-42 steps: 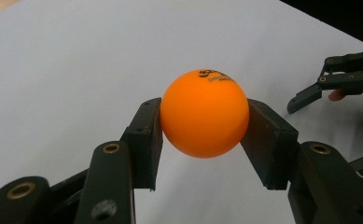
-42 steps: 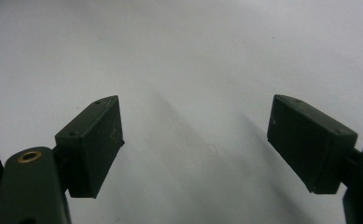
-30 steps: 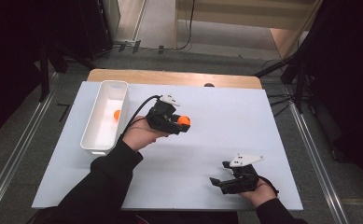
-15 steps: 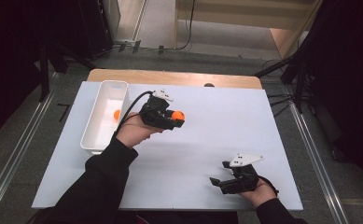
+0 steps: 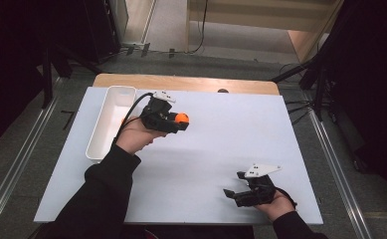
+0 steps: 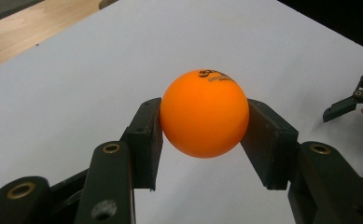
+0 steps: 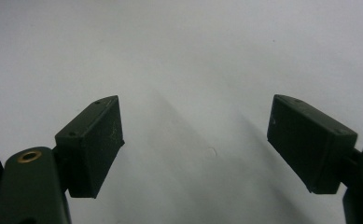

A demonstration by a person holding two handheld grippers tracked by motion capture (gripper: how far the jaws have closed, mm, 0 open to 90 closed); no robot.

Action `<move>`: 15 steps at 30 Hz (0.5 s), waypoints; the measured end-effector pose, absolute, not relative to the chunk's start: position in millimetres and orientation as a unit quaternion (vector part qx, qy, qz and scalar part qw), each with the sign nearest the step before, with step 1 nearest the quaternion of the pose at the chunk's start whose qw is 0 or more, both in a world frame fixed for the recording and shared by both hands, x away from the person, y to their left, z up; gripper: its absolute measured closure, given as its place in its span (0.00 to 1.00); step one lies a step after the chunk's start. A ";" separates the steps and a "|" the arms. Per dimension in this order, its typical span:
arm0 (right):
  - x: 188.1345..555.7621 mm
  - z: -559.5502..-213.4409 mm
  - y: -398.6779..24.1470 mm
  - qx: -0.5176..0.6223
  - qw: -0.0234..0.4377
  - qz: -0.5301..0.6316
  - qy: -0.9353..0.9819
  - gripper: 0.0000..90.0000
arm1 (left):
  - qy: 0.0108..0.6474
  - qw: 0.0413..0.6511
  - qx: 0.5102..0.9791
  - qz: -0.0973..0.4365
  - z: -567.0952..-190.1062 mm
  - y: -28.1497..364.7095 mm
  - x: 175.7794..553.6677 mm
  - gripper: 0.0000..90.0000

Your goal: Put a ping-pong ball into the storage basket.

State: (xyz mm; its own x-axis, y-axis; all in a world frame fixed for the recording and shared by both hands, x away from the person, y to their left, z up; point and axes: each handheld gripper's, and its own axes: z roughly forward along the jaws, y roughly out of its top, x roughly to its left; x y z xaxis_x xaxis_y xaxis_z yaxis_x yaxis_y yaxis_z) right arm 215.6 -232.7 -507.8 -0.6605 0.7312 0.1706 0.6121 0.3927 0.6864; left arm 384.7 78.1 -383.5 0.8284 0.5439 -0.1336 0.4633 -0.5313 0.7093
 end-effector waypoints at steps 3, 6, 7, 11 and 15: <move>216.6 -507.7 -232.5 0.403 0.080 0.374 0.831 0.19 | 0.296 0.392 0.869 0.055 -383.1 81.7 385.3 0.56; 217.5 -507.7 -232.7 0.399 0.082 0.375 0.833 0.19 | 0.297 0.392 0.869 0.060 -382.3 85.5 386.2 0.56; 217.7 -507.6 -232.3 0.400 0.082 0.375 0.832 0.19 | 0.299 0.393 0.868 0.060 -381.9 86.6 386.2 0.56; 219.0 -507.4 -231.8 0.399 0.082 0.375 0.832 0.19 | 0.304 0.393 0.865 0.064 -379.8 92.7 387.0 0.56; 219.8 -507.0 -231.8 0.399 0.082 0.375 0.833 0.19 | 0.309 0.395 0.863 0.066 -378.9 95.7 387.5 0.56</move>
